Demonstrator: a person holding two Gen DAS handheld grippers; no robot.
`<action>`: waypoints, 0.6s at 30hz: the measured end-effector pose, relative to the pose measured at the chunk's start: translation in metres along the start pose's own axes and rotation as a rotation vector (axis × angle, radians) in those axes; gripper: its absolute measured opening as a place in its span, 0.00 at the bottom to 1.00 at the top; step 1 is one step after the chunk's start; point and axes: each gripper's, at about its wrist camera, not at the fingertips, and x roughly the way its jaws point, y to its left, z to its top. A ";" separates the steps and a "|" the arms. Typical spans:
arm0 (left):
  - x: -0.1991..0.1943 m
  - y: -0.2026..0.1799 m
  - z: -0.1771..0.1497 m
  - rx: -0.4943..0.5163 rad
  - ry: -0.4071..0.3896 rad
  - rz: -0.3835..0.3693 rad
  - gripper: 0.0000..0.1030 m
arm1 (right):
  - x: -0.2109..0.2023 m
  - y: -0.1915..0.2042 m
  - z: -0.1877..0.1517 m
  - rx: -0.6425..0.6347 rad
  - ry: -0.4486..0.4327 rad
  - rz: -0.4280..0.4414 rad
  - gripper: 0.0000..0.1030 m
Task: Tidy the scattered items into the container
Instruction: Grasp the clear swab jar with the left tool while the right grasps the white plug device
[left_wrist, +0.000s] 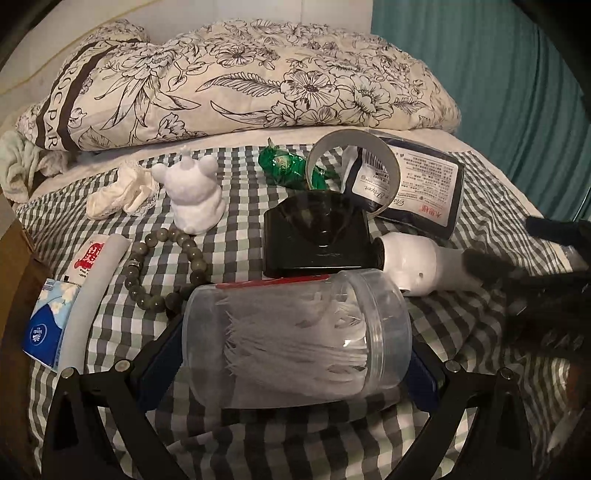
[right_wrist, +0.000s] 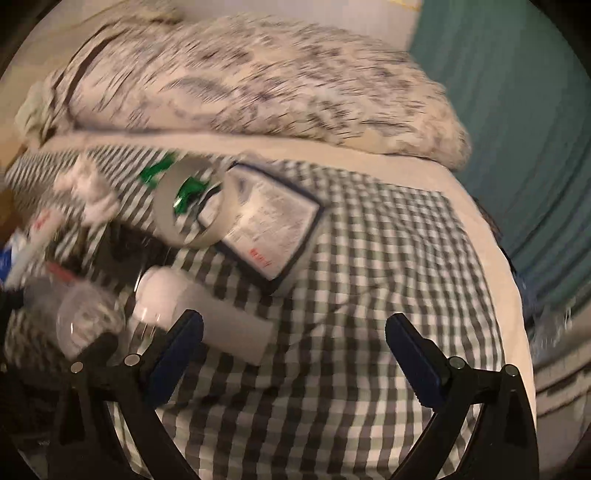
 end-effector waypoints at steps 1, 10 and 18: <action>0.000 0.000 0.000 0.003 -0.002 0.001 1.00 | 0.005 0.004 0.000 -0.025 0.012 0.006 0.86; -0.003 0.000 0.001 0.040 -0.013 0.020 1.00 | 0.038 0.028 -0.003 -0.124 0.086 0.119 0.66; -0.006 0.011 0.003 0.023 -0.015 0.035 1.00 | 0.025 0.028 -0.011 -0.073 0.074 0.225 0.26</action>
